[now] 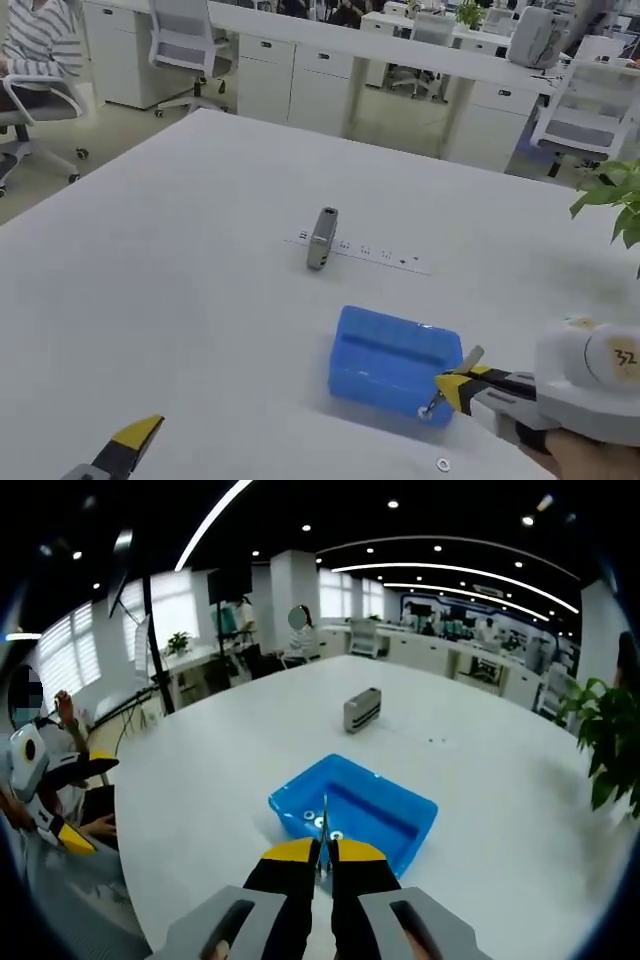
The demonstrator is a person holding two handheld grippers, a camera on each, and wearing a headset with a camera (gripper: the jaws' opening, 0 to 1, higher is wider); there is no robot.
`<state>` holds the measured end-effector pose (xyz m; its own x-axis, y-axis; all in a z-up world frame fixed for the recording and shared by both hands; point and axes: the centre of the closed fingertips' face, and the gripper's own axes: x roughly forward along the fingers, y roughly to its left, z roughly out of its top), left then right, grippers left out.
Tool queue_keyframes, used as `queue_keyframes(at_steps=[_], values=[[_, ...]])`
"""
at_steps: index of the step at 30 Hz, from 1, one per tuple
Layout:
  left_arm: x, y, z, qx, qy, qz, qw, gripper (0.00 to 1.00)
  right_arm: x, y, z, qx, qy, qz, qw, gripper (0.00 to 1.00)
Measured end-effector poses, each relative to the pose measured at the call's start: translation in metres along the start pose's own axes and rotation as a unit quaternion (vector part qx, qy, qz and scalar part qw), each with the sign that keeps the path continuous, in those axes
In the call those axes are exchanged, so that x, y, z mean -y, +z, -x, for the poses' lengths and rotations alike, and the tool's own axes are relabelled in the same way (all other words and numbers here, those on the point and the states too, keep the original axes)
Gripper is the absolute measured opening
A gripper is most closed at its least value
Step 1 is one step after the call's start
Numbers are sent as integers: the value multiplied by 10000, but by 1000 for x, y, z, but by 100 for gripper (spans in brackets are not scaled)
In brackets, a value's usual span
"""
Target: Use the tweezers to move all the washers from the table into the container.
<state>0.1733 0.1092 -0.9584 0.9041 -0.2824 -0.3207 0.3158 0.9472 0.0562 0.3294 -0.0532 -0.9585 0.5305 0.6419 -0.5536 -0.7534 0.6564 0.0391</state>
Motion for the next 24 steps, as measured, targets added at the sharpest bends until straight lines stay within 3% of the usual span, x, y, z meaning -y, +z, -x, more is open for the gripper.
queue_keyframes(at_steps=[5,11,24], values=[[1,3,0,71,-10,75,9999,89,2,11,2,133,3,-74,9999,1],[0,6,0,193,-6,173,9997,98,1,16,0,107,15,135,9999,1],[-2,6,0,190,64,201,9996,99,15,43,-9,410,-122,96,9990,1]])
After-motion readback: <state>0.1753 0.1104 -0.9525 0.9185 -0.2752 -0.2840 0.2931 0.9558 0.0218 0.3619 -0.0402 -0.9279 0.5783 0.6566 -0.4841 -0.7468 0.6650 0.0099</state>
